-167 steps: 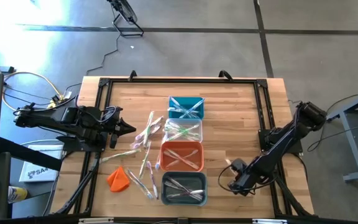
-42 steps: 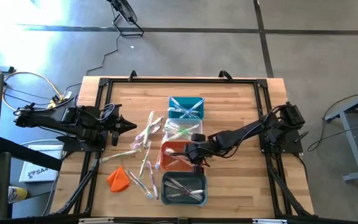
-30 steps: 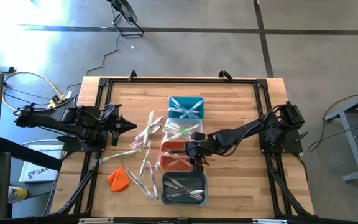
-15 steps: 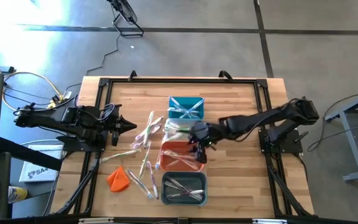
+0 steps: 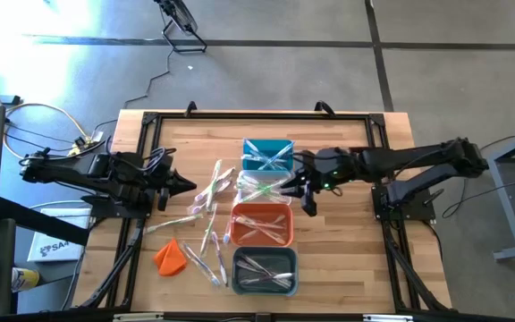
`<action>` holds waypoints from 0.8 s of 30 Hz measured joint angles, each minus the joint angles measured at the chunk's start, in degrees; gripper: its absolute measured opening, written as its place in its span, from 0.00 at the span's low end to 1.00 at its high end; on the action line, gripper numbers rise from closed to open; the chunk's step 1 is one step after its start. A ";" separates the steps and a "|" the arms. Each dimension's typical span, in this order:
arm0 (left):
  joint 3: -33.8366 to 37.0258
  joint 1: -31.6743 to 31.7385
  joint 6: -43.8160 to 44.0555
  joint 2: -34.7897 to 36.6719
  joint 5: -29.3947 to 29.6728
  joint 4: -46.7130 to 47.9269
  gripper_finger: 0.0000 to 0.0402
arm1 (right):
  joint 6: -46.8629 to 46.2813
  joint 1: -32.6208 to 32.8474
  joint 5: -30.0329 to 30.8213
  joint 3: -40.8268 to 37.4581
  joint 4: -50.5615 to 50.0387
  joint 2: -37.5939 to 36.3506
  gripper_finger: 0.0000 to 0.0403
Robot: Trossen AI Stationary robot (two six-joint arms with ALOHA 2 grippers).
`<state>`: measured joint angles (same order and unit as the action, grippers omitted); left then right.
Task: Pick & Place Toothbrushes
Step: Put the green toothbrush into the transparent bin
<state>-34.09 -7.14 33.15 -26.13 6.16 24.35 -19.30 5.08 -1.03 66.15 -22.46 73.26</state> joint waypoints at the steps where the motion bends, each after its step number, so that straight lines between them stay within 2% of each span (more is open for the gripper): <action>1: 0.00 0.00 0.46 0.00 0.04 0.18 0.00 | 0.06 0.02 0.96 0.03 0.22 -0.68 0.17; 6: 0.00 0.00 0.75 -0.09 1.52 0.25 0.00 | 0.01 0.07 2.46 0.06 -2.75 -5.16 0.02; 13: 0.00 0.00 7.28 -4.81 7.52 -0.12 0.00 | -4.60 0.31 10.35 0.00 -7.92 -10.06 0.01; 18: 0.00 0.00 14.62 -10.33 10.55 -0.24 0.00 | -6.20 0.55 15.61 0.00 -3.50 -10.73 0.01; 24: 0.00 0.02 23.53 -17.57 18.74 0.75 0.00 | -5.14 0.50 21.09 0.00 -0.96 -10.73 0.01</action>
<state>-34.09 -7.11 56.68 -43.70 24.89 25.10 -24.44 5.58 20.05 66.15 -23.42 62.52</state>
